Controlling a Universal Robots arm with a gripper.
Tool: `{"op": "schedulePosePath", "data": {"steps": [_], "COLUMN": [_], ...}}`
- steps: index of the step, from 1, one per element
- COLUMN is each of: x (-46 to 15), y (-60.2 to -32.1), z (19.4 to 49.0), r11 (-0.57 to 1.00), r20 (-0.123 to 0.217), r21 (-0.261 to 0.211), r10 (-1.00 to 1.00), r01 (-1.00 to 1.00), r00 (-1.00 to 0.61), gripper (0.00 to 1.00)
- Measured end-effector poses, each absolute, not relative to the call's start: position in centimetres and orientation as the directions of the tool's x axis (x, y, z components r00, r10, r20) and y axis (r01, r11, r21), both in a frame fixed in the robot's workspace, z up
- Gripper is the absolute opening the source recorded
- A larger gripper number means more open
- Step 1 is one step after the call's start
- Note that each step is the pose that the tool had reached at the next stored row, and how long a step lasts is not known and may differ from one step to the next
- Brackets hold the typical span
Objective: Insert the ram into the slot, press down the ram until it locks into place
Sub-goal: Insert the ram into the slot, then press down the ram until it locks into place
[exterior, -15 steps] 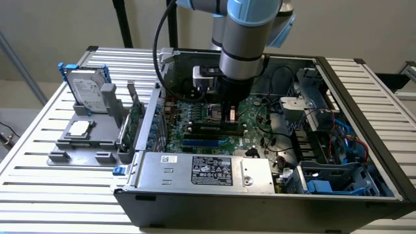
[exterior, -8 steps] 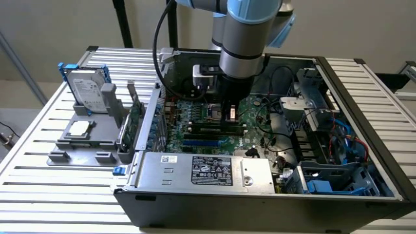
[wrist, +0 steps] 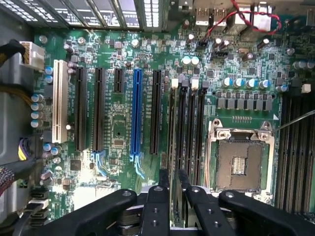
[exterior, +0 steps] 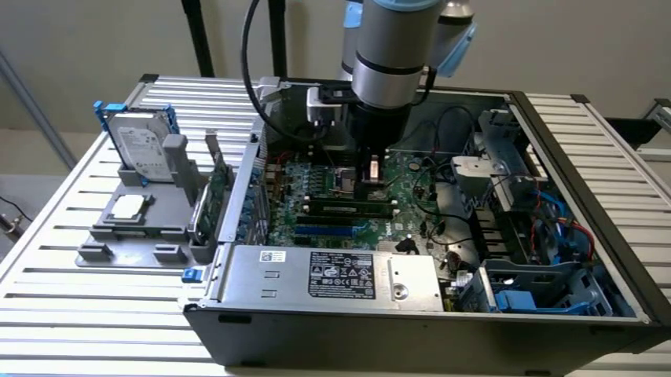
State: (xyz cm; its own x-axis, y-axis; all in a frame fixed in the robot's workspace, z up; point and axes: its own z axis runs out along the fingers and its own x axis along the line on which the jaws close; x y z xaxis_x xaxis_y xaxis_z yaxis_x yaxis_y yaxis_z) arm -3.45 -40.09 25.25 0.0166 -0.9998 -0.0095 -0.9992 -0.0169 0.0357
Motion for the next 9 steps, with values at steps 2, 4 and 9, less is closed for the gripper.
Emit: {"op": "schedulePosePath", "data": {"steps": [2,4,9], "x": [-3.65,-3.66,-3.66], "y": [-40.08,-40.09,-40.09], "z": [25.25,25.26,25.26], "r11": [-0.017,-0.017,-0.017], "r20": [-0.010,-0.009,-0.009], "r21": [0.036,0.036,0.036], "r10": [-1.000,-1.000,-1.000], "r01": [-0.999,-0.999,-0.999], "r00": [0.017,0.017,0.017], "gripper": [0.13,0.11,0.11]}}
